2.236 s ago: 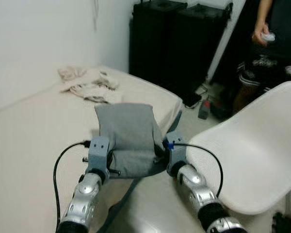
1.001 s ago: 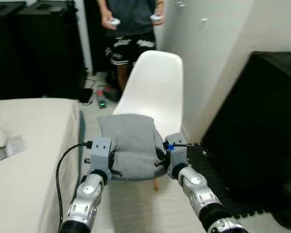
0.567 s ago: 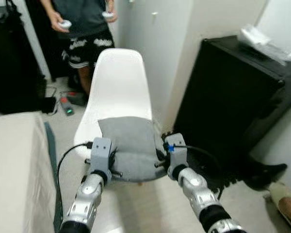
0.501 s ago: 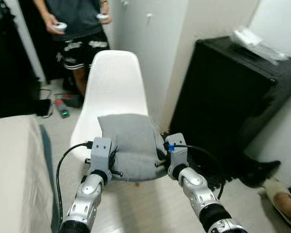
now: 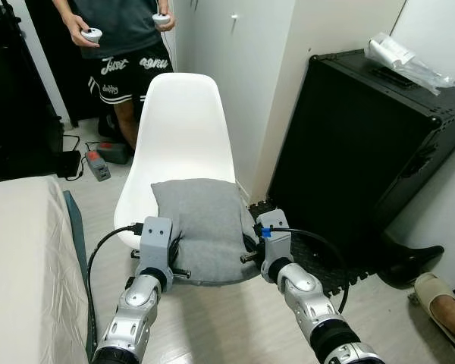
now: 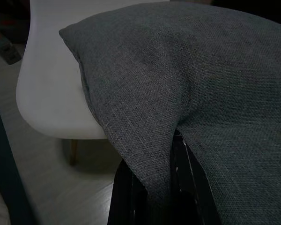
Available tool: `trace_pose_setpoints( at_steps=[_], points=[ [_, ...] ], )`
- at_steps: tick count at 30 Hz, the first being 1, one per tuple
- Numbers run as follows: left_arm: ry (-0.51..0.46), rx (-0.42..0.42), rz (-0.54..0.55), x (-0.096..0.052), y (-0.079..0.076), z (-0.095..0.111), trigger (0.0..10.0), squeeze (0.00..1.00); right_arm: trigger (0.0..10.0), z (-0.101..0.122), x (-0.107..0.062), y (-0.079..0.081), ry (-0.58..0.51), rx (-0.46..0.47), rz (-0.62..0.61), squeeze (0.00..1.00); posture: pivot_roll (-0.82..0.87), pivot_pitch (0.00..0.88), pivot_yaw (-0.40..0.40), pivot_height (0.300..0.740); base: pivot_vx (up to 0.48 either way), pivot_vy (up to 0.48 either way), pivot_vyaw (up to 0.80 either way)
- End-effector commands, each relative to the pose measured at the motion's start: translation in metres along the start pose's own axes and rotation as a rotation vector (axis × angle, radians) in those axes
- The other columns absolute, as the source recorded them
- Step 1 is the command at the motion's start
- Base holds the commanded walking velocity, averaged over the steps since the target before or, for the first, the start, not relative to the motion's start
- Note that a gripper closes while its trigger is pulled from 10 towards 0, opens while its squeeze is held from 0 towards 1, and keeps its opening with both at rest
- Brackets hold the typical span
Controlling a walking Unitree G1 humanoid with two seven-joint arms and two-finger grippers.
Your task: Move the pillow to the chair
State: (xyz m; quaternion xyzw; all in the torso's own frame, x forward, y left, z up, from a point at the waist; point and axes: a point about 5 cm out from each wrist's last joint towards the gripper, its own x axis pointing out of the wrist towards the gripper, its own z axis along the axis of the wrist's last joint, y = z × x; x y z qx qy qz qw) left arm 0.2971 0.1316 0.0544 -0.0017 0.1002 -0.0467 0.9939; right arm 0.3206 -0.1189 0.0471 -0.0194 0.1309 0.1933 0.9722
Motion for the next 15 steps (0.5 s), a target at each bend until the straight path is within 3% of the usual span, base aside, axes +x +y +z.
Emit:
trace_pose_setpoints(
  at_steps=[1, 15],
  points=[
    [-0.093, -0.006, 0.091, -0.0008, 0.0187, 0.0162, 10.0, 0.0, 10.0, -0.0001, -0.0024, -0.0072, -0.005, -0.009, -0.015, 0.0, 0.02, 0.081, -0.024, 0.74, 0.349, 0.0, 0.0],
    [-0.09, -0.017, 0.092, -0.0014, 0.0191, 0.0162, 10.0, 0.0, 10.0, -0.0011, -0.0033, -0.0062, -0.006, -0.018, -0.009, 0.0, 0.02, 0.09, -0.02, 0.74, 0.354, 0.0, 0.0]
  ],
)
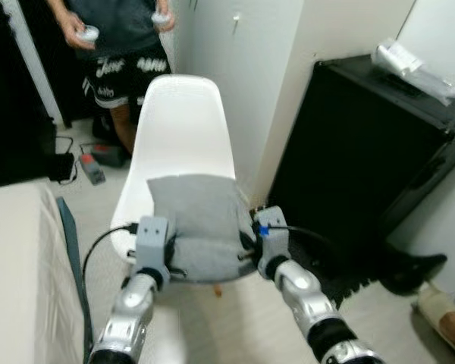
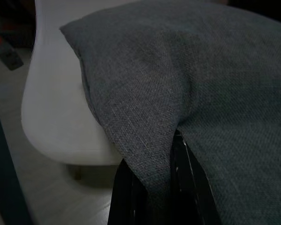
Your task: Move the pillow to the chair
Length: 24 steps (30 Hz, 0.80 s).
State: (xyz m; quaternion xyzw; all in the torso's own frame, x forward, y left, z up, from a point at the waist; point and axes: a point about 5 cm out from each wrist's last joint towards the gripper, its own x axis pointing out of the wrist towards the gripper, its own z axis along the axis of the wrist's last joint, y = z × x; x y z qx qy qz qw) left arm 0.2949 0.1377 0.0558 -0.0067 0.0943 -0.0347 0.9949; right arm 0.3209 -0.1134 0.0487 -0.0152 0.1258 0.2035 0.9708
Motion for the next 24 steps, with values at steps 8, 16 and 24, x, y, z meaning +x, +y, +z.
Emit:
trace_pose_setpoints(
  at_steps=[8, 16, 24],
  points=[
    [-0.077, -0.006, 0.067, 0.0021, 0.0122, 0.016, 10.0, 0.0, 10.0, -0.004, -0.0063, -0.0115, 0.009, -0.023, -0.029, 0.0, 0.02, 0.091, -0.024, 0.74, 0.341, 0.0, 0.0],
    [-0.075, -0.011, 0.073, 0.0011, 0.0129, 0.0152, 10.0, 0.0, 10.0, -0.004, -0.0061, -0.0108, 0.017, -0.034, -0.014, 0.0, 0.02, 0.096, -0.032, 0.74, 0.338, 0.0, 0.0],
    [-0.069, -0.013, 0.079, -0.0003, 0.0134, 0.0136, 10.0, 0.0, 10.0, -0.0066, -0.0066, -0.0088, 0.034, -0.037, 0.001, 0.0, 0.01, 0.099, -0.035, 0.74, 0.322, 0.0, -0.56]
  ],
)
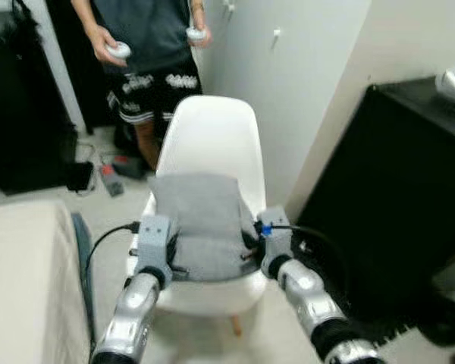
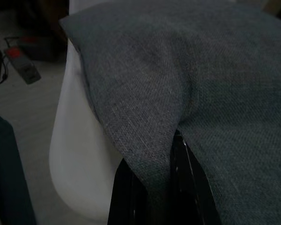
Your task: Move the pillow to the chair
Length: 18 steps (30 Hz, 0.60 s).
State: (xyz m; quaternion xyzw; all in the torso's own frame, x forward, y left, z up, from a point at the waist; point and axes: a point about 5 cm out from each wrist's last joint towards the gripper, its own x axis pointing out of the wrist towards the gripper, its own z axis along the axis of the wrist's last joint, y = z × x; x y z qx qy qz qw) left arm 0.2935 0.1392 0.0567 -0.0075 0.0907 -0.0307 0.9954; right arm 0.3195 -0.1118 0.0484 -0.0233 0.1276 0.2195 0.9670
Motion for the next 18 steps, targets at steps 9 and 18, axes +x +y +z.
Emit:
trace_pose_setpoints(
  at_steps=[9, 18],
  points=[
    [-0.059, -0.011, 0.068, 0.001, 0.0112, 0.012, 10.0, 0.0, 10.0, -0.0082, -0.0072, -0.0099, 0.036, -0.031, -0.024, 0.0, 0.01, 0.096, -0.037, 0.74, 0.295, 0.0, 0.0],
    [-0.047, -0.022, 0.051, 0.0017, 0.0073, 0.0105, 10.0, 0.0, 10.0, -0.0104, -0.0077, -0.0098, 0.054, -0.042, -0.019, 0.0, 0.01, 0.089, -0.036, 0.74, 0.162, 0.0, 0.0]
  ],
)
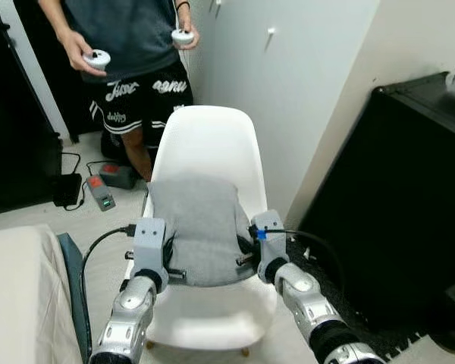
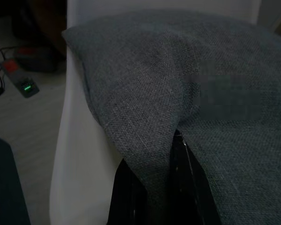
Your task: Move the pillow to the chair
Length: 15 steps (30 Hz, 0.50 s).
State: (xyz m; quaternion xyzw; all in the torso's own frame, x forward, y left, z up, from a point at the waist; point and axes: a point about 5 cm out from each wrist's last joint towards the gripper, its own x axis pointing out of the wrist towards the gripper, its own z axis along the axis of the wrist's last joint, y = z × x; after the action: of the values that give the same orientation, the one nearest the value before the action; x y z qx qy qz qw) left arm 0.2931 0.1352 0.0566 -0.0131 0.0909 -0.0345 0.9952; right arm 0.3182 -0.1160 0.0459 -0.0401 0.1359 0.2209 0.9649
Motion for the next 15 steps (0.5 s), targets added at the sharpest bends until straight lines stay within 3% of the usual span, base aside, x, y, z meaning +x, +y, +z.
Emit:
trace_pose_setpoints(
  at_steps=[1, 15],
  points=[
    [-0.023, 0.0, 0.05, 0.0016, 0.0091, 0.0082, 10.0, 0.0, 10.0, -0.0078, -0.0052, -0.006, 0.032, -0.012, -0.017, 0.0, 0.01, 0.089, -0.035, 0.74, 0.0, 0.0, 0.0],
    [-0.025, 0.016, 0.066, 0.0032, 0.0118, 0.0086, 10.0, 0.0, 10.0, -0.0066, -0.0052, -0.0053, 0.012, 0.0, -0.03, 0.0, 0.01, 0.085, -0.031, 0.74, 0.0, 0.0, 0.0]
  ],
)
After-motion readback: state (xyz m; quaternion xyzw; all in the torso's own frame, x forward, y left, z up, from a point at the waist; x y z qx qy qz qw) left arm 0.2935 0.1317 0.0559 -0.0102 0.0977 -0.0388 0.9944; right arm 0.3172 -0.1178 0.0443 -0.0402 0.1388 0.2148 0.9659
